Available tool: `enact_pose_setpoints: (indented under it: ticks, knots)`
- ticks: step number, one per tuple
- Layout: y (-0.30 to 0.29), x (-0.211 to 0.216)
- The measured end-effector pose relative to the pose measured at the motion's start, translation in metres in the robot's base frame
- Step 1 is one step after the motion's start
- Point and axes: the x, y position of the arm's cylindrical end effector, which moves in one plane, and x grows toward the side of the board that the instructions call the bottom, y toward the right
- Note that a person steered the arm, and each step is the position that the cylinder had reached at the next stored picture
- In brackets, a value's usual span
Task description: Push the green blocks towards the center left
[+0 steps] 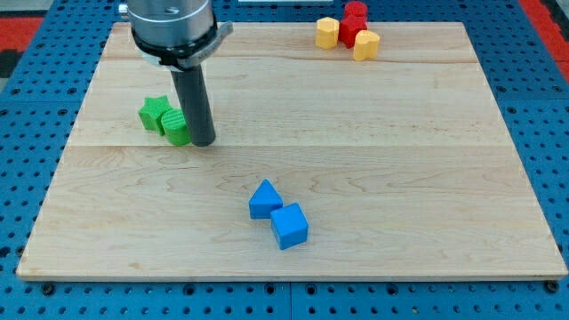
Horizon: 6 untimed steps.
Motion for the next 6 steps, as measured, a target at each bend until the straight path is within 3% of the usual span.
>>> enact_pose_setpoints:
  ticks: [2, 3, 6]
  knots:
    - [-0.050, -0.050]
    - [-0.027, -0.059]
    - [0.142, -0.077]
